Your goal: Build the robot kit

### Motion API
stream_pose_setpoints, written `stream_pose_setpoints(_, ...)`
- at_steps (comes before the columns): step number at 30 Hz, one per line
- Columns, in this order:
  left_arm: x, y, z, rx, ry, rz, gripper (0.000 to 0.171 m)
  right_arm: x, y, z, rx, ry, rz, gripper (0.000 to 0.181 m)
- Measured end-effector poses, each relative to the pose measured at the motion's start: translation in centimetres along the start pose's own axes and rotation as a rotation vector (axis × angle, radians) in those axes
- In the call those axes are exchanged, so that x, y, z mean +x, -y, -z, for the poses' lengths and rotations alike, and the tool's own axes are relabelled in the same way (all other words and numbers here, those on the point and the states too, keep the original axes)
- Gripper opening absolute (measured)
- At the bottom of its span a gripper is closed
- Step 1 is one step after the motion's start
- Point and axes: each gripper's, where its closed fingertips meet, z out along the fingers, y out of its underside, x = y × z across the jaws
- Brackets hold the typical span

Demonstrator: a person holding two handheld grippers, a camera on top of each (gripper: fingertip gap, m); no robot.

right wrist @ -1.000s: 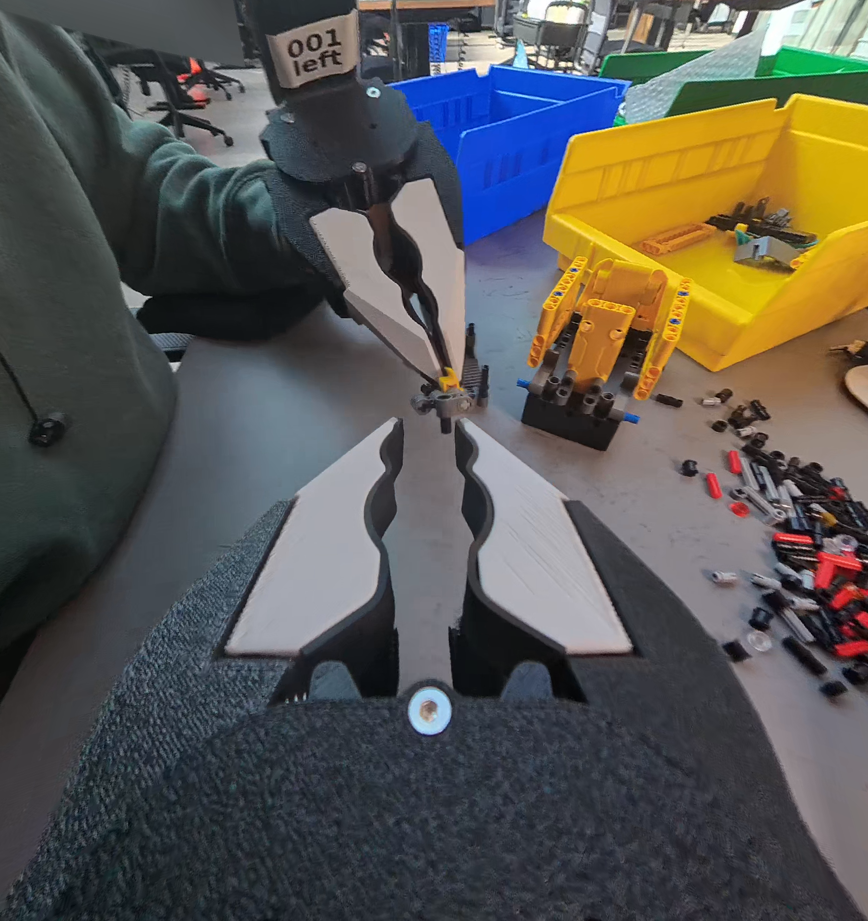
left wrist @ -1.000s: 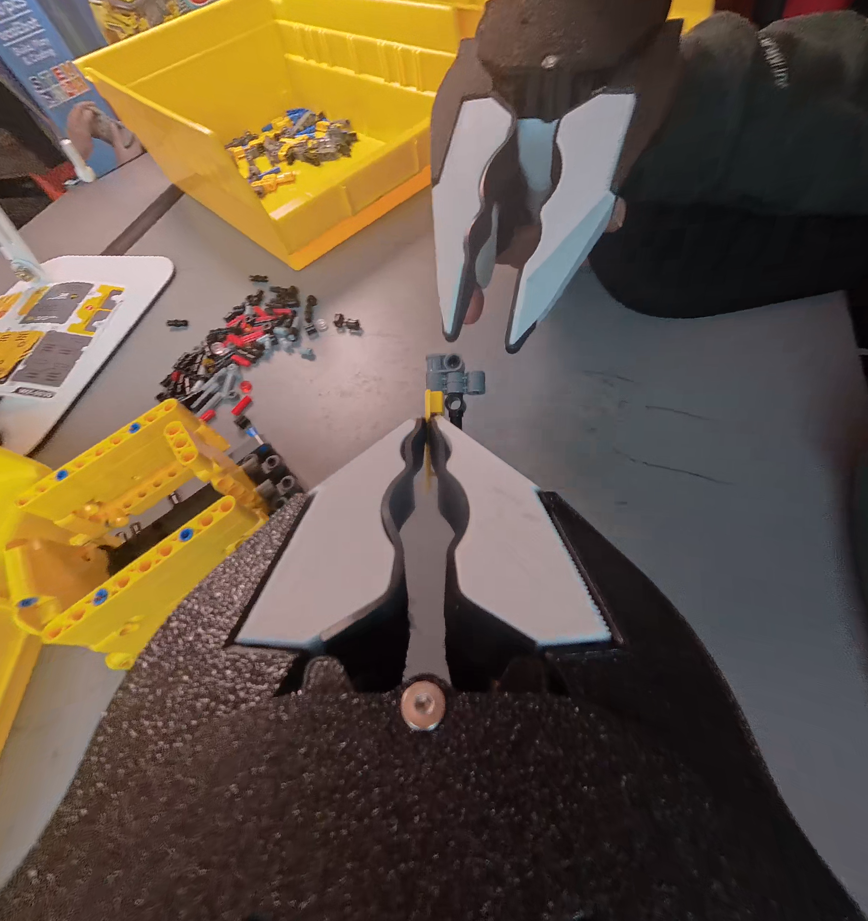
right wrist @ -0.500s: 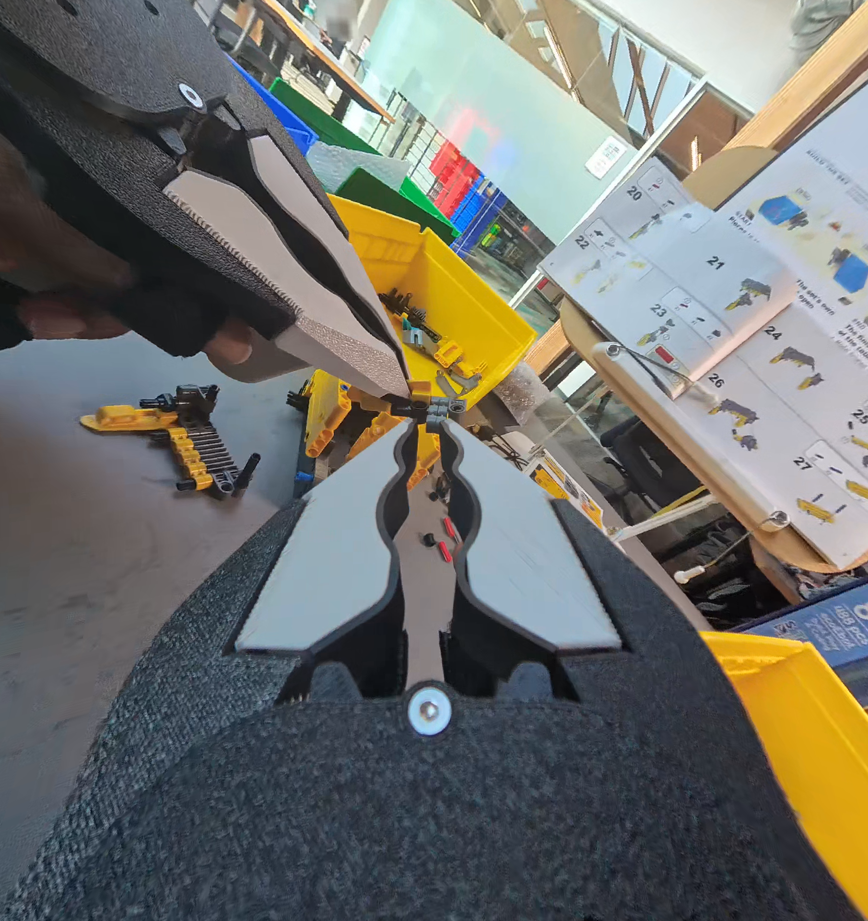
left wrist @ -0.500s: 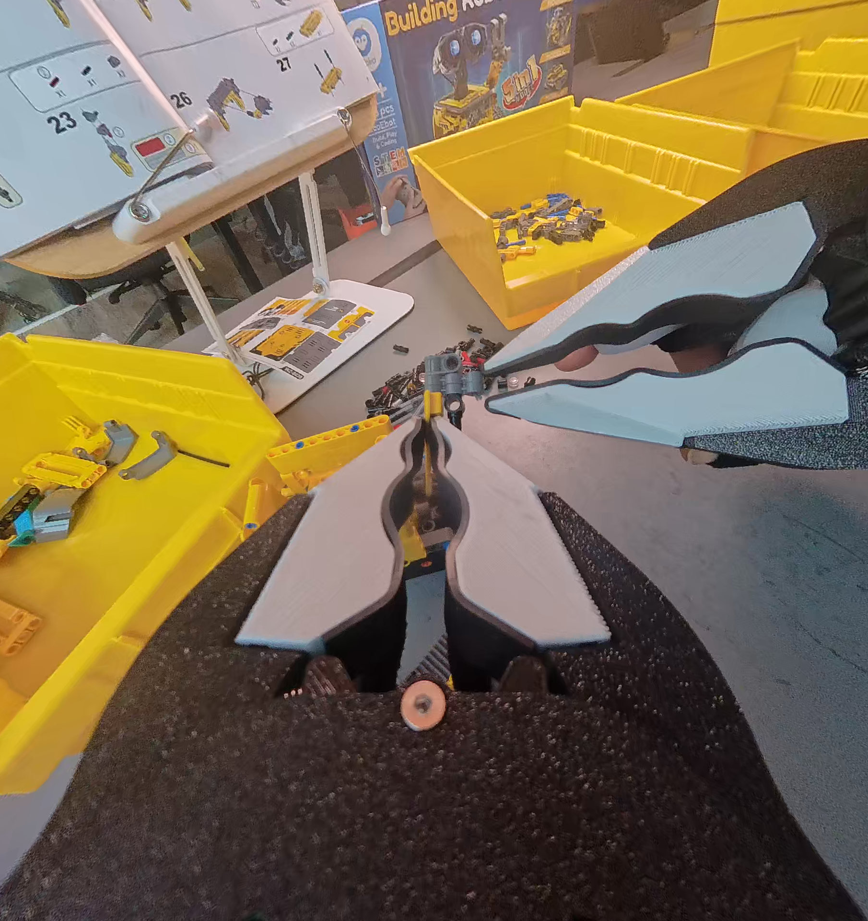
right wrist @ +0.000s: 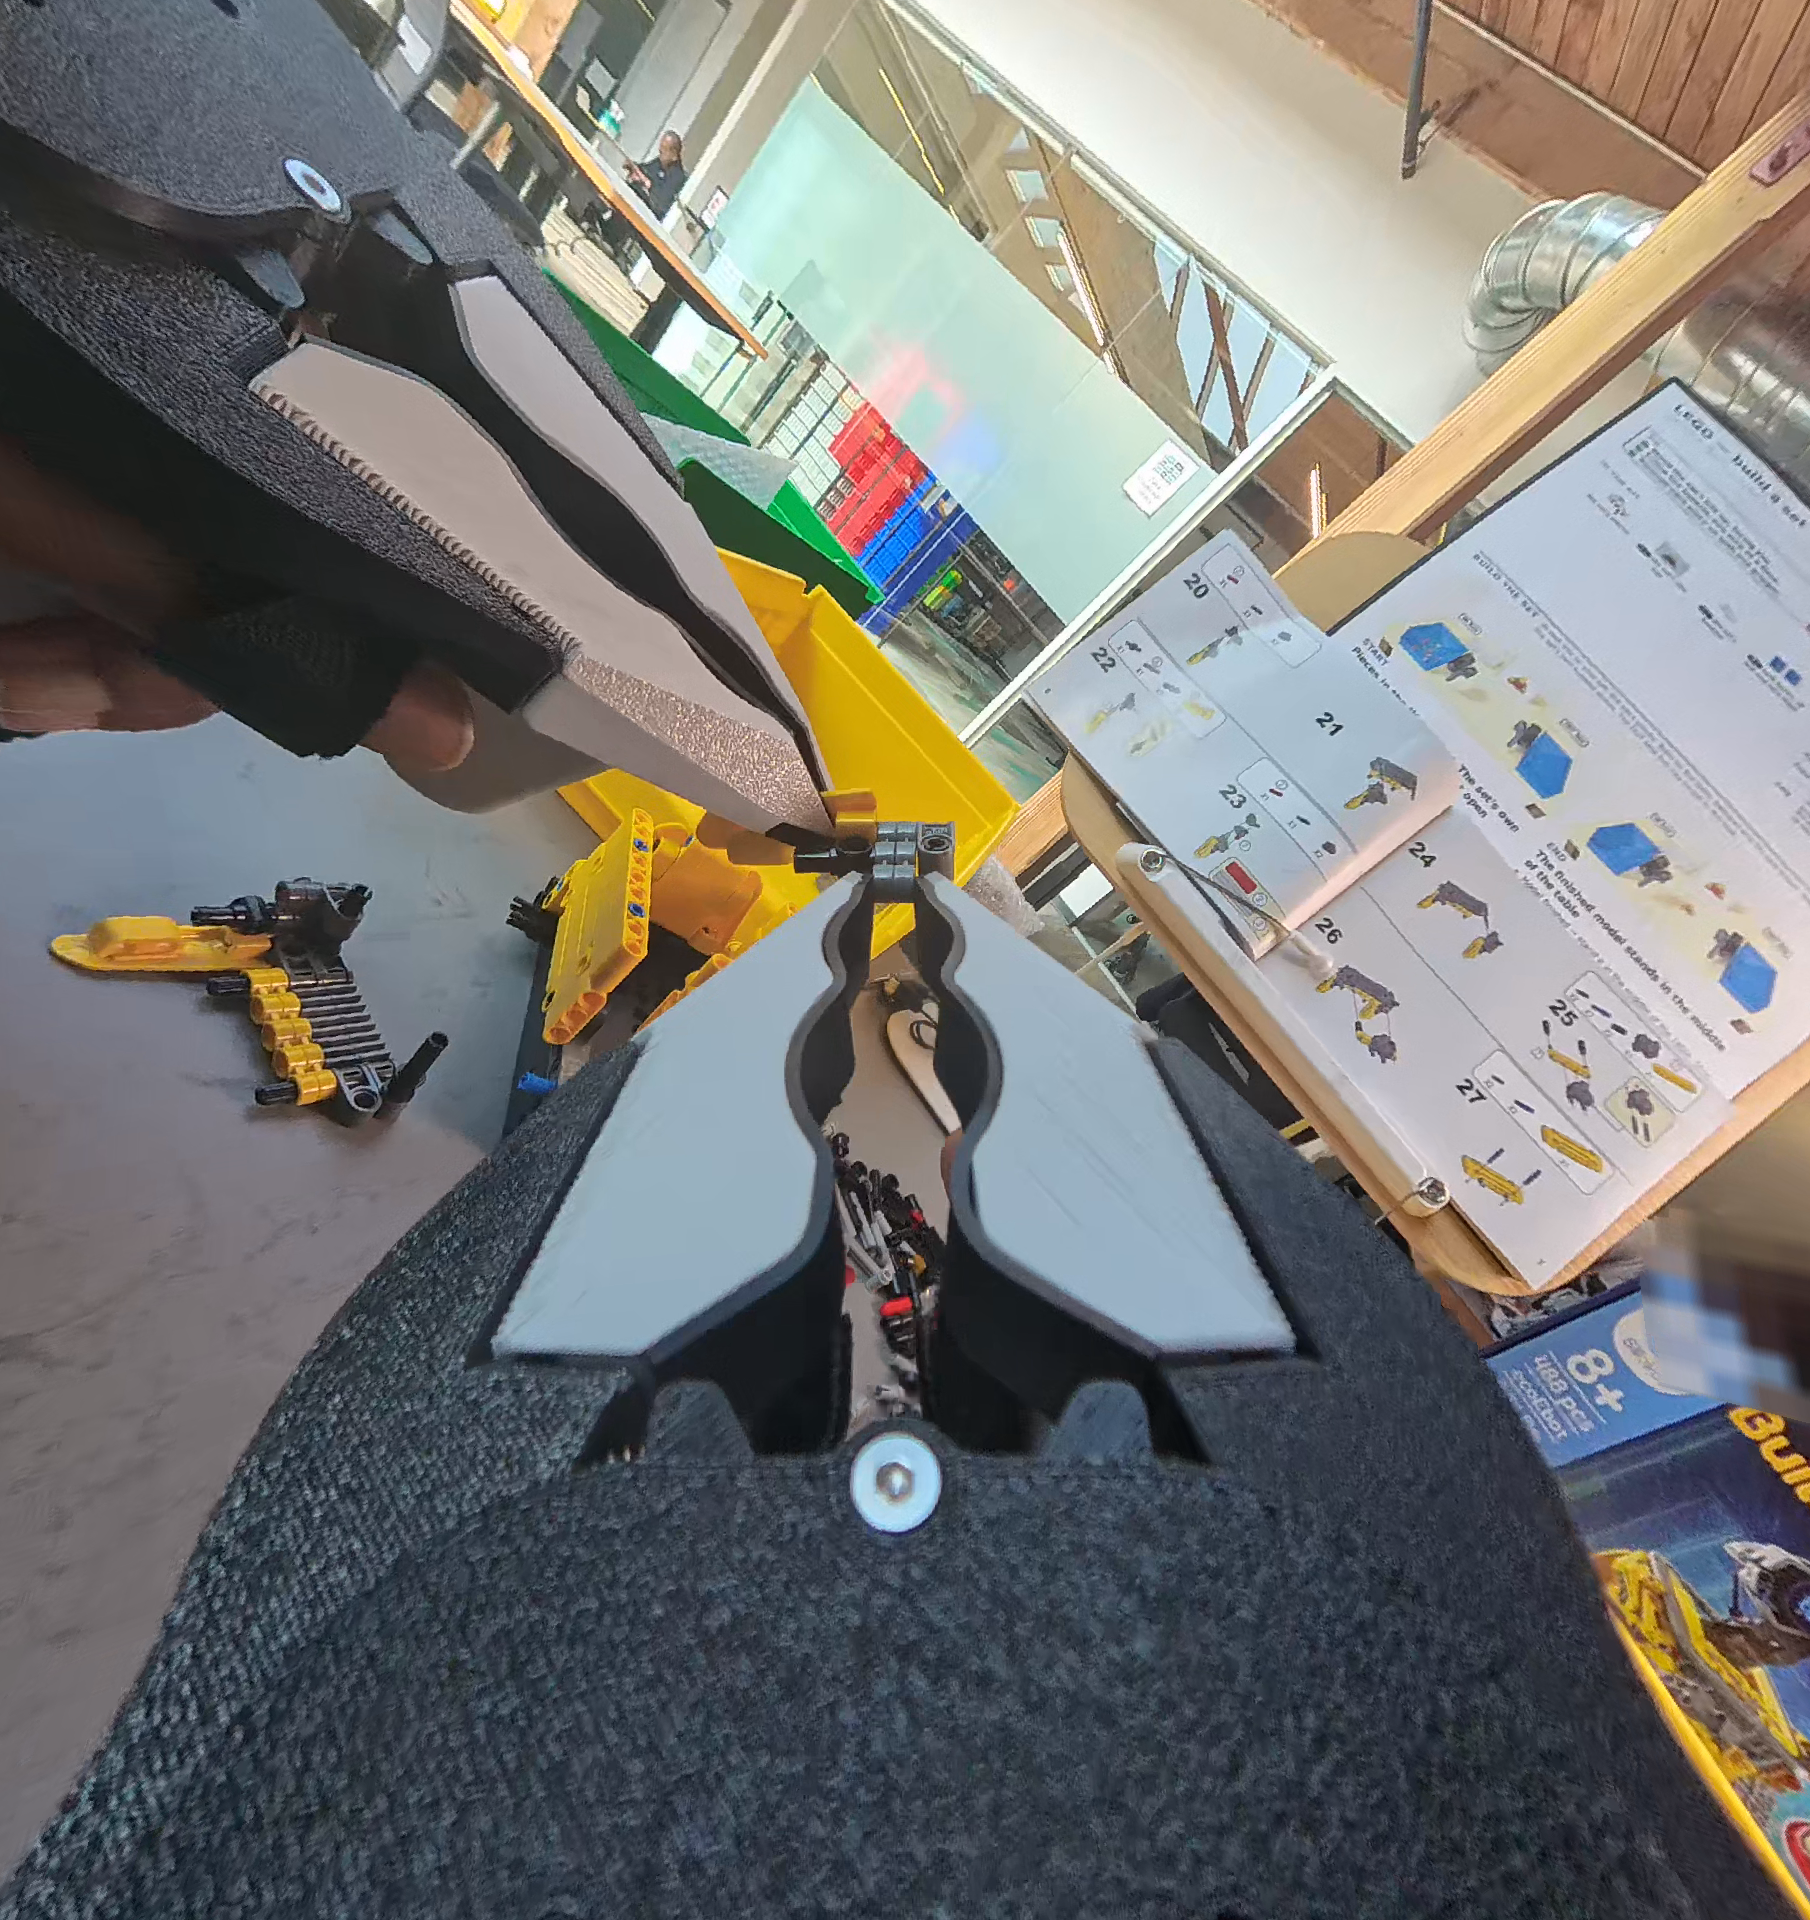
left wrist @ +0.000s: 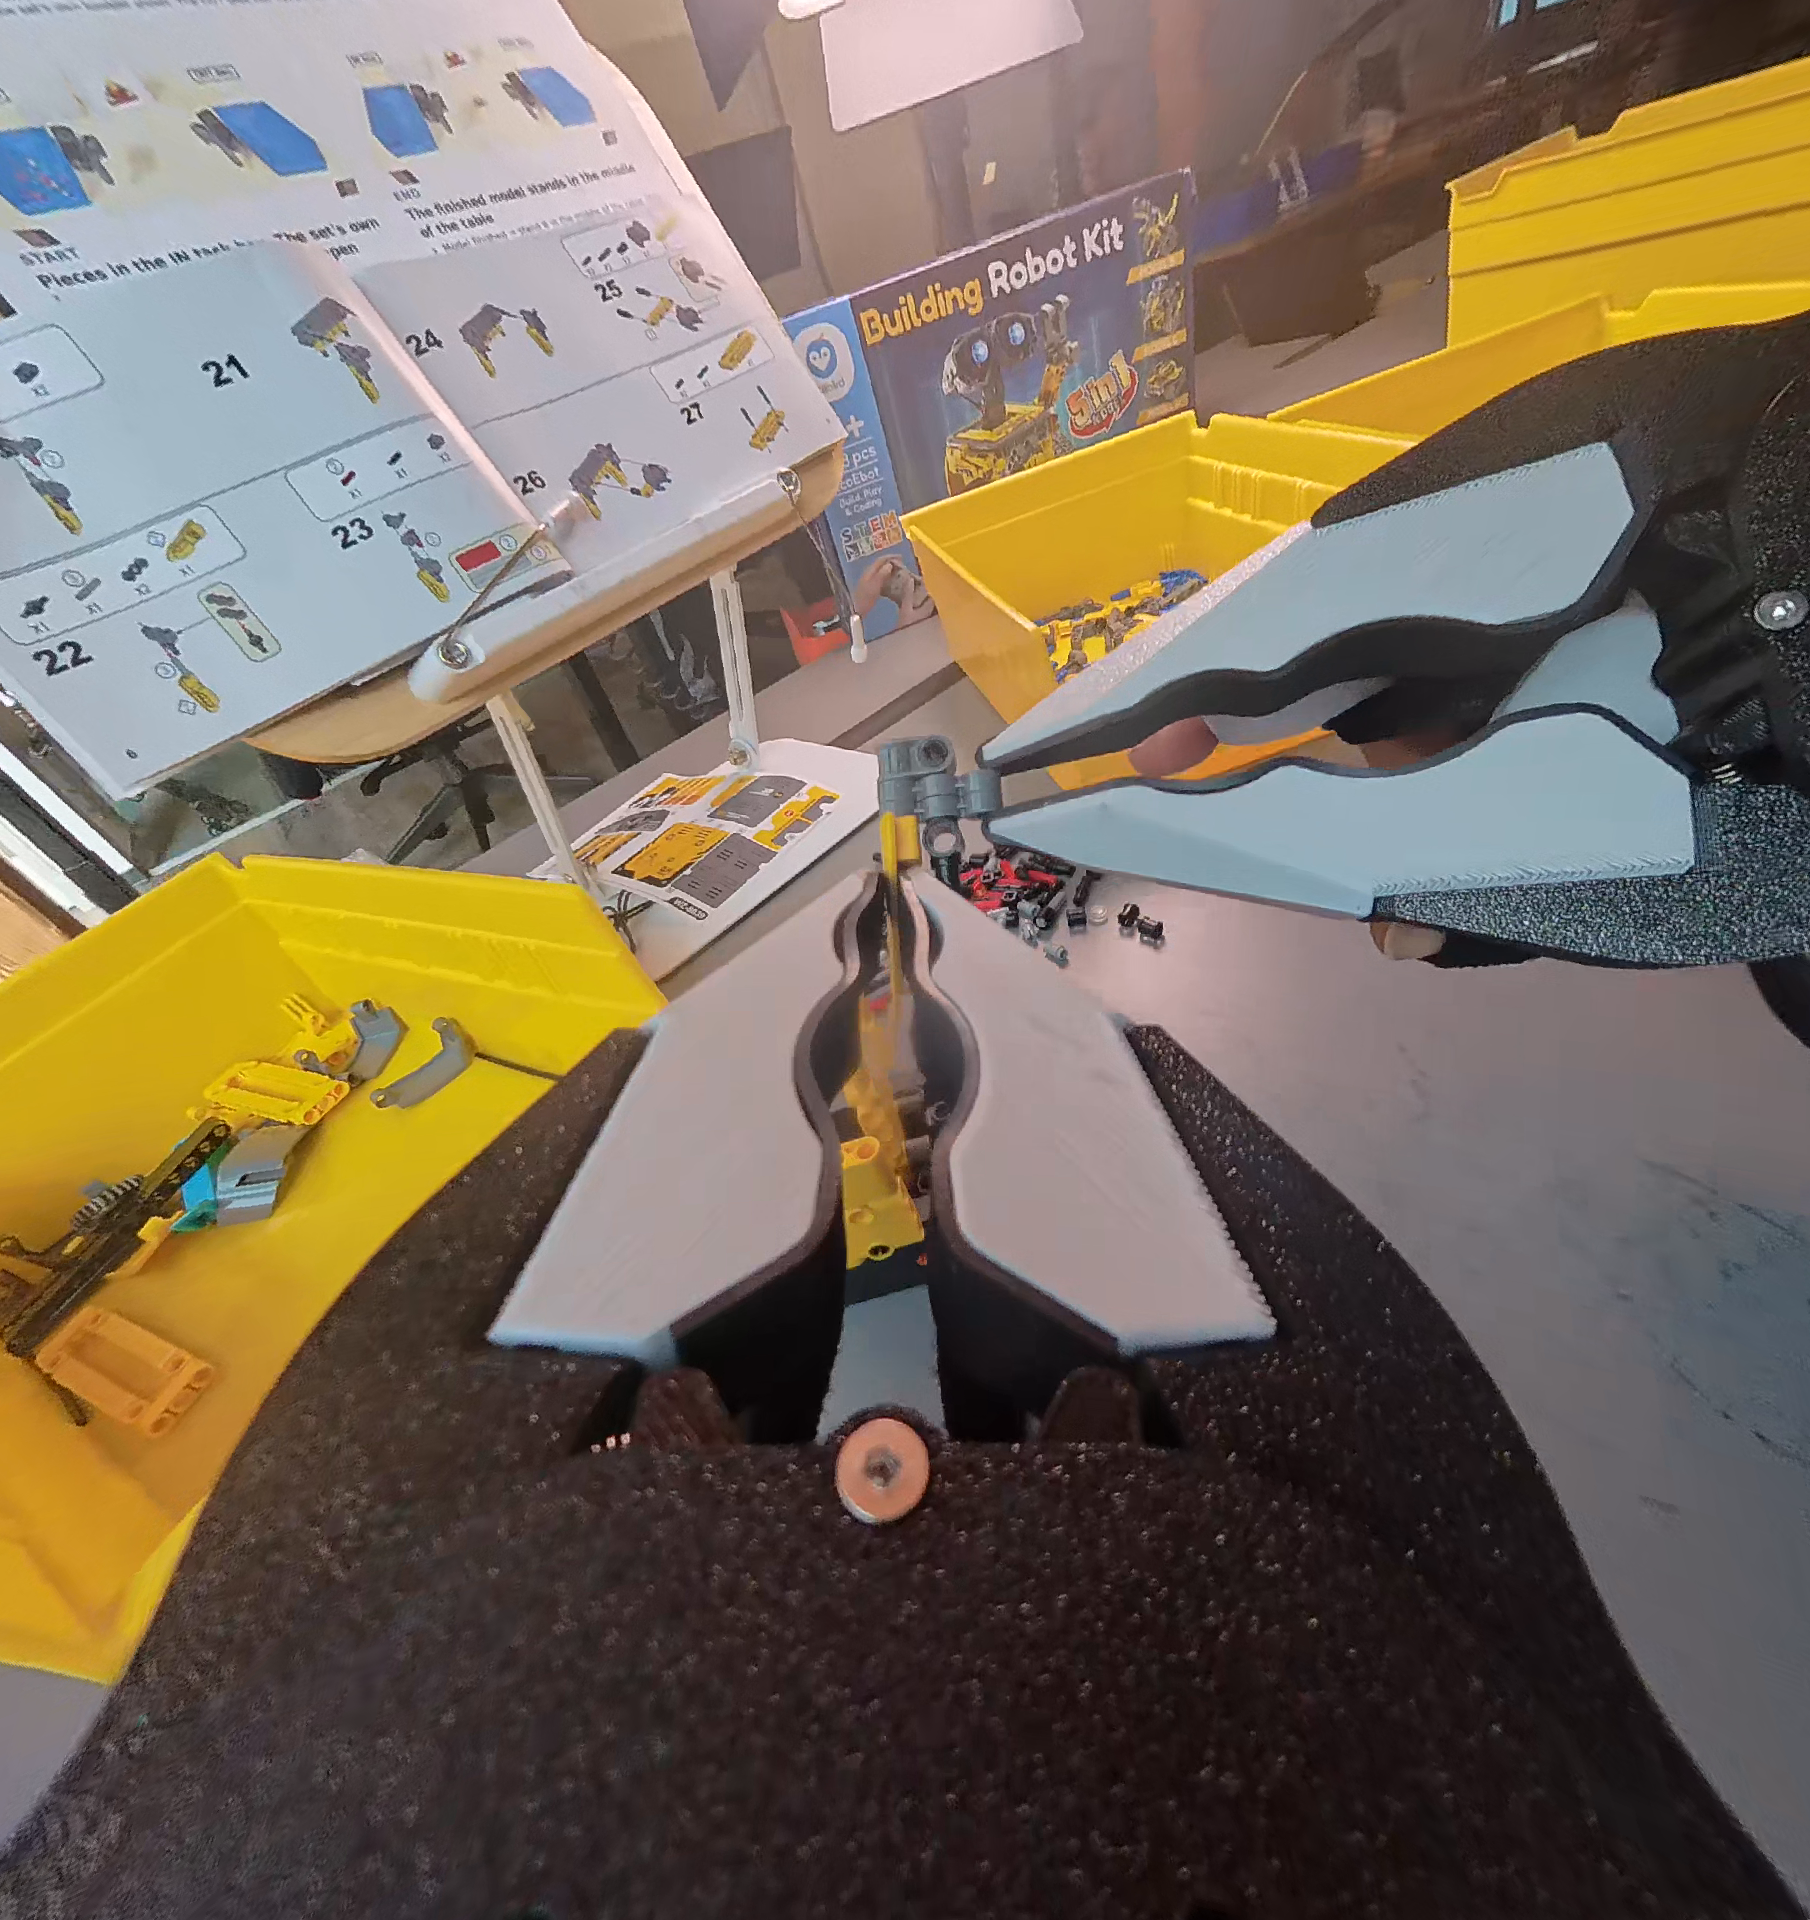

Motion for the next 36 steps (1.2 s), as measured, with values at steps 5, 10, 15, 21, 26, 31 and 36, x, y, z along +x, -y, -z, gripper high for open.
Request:
stream_pose_setpoints(5, -1.3, 1.4, -0.8, 0.078, -0.041, 0.061, 0.001, 1.7, 1.0, -1.0, 0.028, 0.021, 0.067, 0.006)
stream_pose_setpoints(10, -3.4, 2.9, -3.1, 0.111, -0.097, 0.138, 0.001, 4.4, 1.1, -2.9, 0.028, -0.012, 0.112, 0.006)
stream_pose_setpoints(15, -8.5, 5.8, -7.5, 0.227, -0.072, 0.318, 0.0, 8.2, -0.5, -4.5, 0.005, -0.079, -0.119, 0.027)
stream_pose_setpoints(21, -15.9, 5.2, -13.1, 0.296, 0.066, 0.46, 0.0, 6.9, -5.8, -4.0, -0.059, 0.0, -0.307, 0.02)
stream_pose_setpoints(26, -17.8, 4.4, -15.2, 0.268, 0.114, 0.46, 0.0, 4.9, -7.9, -4.7, -0.078, 0.079, -0.346, 0.019)
stream_pose_setpoints(31, -17.9, 3.4, -16.4, 0.23, 0.15, 0.43, 0.0, 3.3, -8.3, -5.0, -0.077, 0.134, -0.343, 0.018)
stream_pose_setpoints(36, -18.2, 3.1, -16.6, 0.215, 0.155, 0.441, 0.0, 2.8, -8.5, -5.1, -0.078, 0.157, -0.358, 0.018)
